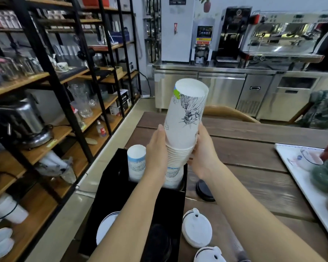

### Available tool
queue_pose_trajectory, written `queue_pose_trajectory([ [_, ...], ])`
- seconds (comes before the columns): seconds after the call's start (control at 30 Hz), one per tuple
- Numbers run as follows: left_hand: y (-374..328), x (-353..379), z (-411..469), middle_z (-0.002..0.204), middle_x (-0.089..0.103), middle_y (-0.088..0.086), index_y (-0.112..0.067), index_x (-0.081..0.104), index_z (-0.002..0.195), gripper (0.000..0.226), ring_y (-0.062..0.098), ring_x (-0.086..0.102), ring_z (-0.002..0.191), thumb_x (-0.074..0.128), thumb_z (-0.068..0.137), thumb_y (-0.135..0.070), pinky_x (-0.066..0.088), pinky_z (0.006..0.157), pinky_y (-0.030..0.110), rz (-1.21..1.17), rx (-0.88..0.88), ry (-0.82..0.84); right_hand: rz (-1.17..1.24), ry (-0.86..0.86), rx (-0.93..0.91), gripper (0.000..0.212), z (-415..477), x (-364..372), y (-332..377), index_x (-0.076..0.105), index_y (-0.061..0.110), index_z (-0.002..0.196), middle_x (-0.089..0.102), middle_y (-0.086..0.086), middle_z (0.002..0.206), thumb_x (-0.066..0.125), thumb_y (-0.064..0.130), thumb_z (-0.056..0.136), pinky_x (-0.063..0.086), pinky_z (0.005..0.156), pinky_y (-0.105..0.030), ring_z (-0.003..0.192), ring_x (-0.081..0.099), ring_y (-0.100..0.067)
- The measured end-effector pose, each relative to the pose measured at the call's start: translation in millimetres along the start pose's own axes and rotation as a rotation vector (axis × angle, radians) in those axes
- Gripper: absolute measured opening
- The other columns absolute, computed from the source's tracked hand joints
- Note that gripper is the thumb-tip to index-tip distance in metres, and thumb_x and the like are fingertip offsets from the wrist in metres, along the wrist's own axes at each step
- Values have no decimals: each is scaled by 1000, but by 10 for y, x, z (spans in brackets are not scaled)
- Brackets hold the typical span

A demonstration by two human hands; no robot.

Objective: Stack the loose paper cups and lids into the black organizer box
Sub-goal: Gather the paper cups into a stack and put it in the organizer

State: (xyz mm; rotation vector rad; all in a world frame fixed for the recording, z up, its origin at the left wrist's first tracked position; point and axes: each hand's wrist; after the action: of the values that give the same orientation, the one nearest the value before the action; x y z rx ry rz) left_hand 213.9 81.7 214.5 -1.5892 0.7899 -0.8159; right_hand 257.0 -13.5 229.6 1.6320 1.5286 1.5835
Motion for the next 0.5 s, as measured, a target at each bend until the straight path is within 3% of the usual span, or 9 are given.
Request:
queue_pose_trajectory([
  [0.17,184,-118,79,128,60,-8,-32,58,119,48,15,53,117,28,92,-58,39,108,44,7,-99,25,-3,-45,71,48,84,1,-224,66,25,113,70,4,109,33,54,94,45,59,-23,79,66,-6],
  [0.27,272,-158,103,131,58,-7,-31,57,121,51,17,53,119,31,89,-60,38,108,44,13,-170,16,8,-96,95,43,126,-20,-336,68,24,97,71,3,99,35,52,95,48,51,-18,69,68,-7],
  [0.33,315,-171,109,128,59,-9,-32,59,118,49,16,53,118,32,89,-62,38,109,43,-4,-192,28,2,-119,123,43,171,-45,-398,69,23,98,72,0,100,37,52,95,51,57,-23,74,69,-10],
  [0.37,332,-173,114,123,60,-10,-33,59,112,45,16,54,114,31,90,-61,38,109,42,-14,-195,40,-11,-125,134,43,192,-64,-424,69,21,98,74,0,95,38,51,95,50,59,-25,73,68,-10],
  [0.47,361,-171,125,114,62,-9,-33,59,103,40,14,56,105,29,93,-57,40,107,39,-29,-184,77,-46,-138,131,39,228,-128,-470,59,19,75,63,8,48,37,42,99,42,39,-16,41,57,-3],
  [0.5,372,-173,134,118,64,-7,-32,61,105,42,15,58,106,29,93,-57,41,106,38,-31,-181,83,-60,-151,132,38,223,-135,-469,57,19,74,63,7,50,37,39,99,43,41,-17,44,58,-3],
])
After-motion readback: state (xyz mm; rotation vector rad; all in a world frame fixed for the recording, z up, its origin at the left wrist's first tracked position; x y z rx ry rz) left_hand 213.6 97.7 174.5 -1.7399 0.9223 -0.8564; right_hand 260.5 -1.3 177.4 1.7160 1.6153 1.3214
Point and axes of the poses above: each hand's wrist, its own z-axis towards the middle knuckle, its own x-axis out of the palm, y = z × x
